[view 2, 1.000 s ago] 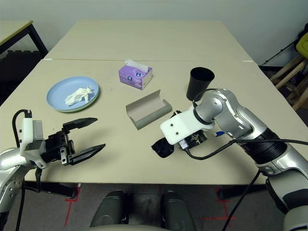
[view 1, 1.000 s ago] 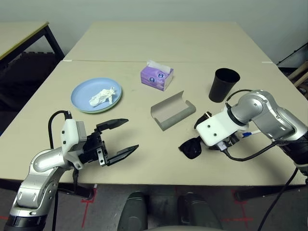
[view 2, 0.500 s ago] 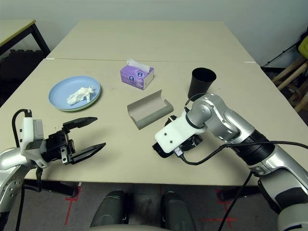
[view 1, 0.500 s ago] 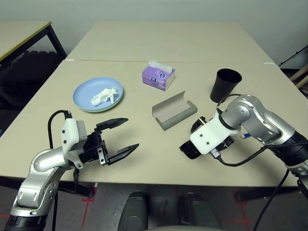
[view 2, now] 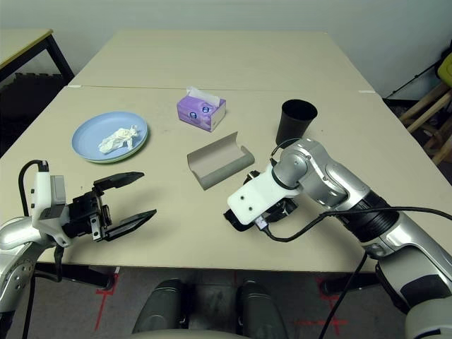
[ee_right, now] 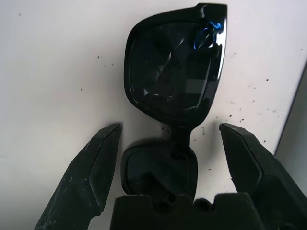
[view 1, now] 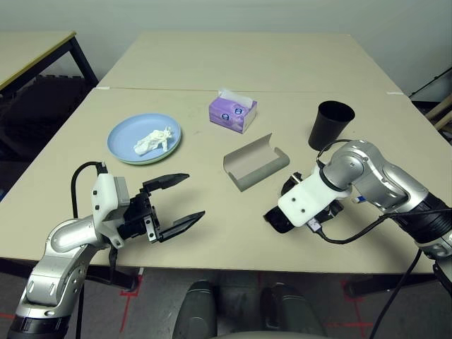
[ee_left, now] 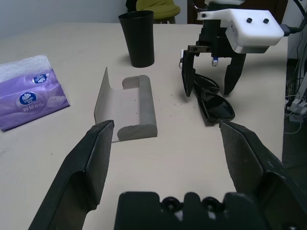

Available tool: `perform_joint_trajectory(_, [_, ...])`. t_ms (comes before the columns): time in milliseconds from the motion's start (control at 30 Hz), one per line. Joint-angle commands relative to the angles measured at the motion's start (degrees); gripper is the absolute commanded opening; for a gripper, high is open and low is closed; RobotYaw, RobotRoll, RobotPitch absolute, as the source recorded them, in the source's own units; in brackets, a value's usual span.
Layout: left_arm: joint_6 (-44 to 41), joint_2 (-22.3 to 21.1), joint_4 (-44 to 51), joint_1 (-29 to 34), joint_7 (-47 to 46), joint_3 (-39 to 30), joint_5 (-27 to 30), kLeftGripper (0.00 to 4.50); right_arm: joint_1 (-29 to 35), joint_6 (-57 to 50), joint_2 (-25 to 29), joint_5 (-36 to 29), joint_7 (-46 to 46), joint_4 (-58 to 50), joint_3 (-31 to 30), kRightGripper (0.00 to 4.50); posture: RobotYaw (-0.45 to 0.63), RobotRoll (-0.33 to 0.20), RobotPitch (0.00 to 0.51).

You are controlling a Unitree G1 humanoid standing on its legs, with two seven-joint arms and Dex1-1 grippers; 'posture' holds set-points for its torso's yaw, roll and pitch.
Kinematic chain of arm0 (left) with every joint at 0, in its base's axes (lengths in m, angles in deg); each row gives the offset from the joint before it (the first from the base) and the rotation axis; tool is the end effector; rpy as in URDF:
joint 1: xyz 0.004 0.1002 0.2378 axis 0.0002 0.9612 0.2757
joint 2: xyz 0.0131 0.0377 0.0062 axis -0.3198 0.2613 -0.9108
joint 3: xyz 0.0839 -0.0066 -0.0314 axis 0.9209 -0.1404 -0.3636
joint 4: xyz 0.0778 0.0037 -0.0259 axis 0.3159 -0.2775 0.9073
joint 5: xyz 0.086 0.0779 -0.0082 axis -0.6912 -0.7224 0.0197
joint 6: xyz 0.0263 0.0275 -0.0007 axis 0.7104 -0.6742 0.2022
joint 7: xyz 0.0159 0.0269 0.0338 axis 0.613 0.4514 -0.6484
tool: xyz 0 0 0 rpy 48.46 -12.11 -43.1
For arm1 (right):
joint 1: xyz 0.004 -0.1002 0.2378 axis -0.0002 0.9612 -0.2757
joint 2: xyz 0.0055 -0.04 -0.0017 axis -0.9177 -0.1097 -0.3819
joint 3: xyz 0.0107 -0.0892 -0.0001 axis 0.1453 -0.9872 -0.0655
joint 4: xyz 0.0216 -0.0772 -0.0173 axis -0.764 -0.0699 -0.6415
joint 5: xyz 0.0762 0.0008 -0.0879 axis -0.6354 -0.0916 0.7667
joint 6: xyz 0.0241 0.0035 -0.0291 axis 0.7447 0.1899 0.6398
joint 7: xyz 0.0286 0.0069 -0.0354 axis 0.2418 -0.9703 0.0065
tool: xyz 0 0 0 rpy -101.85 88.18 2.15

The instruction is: Organize and tidy the items on the table.

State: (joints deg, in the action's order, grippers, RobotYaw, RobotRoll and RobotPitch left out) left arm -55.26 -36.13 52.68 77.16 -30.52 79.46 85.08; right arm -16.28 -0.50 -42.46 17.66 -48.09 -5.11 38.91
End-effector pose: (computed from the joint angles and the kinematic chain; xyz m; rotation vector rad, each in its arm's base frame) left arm 0.1978 0.2495 0.1505 0.2324 -0.0876 -1.0583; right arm 0.2808 -0.1261 0.1917 -1.6019 0.4429 1.6094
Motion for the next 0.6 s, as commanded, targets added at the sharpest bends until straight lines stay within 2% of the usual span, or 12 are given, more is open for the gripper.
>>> perform_joint_trajectory(33, [-0.45, 0.16, 1.17, 0.15, -0.2, 1.03, -0.35, 4.47, 1.03, 0.3, 0.34, 1.24, 0.81, 0.05, -0.69, 4.5, 0.21, 0.0, 0.05])
perform_joint_trajectory(600, [-0.56, 0.19, 0.99, -0.45, -0.55, 1.77, -0.31, 4.47, 2.32, -1.96, -1.48, 3.64, 3.36, -1.41, -0.59, 4.5, 0.2, 0.0, 0.054])
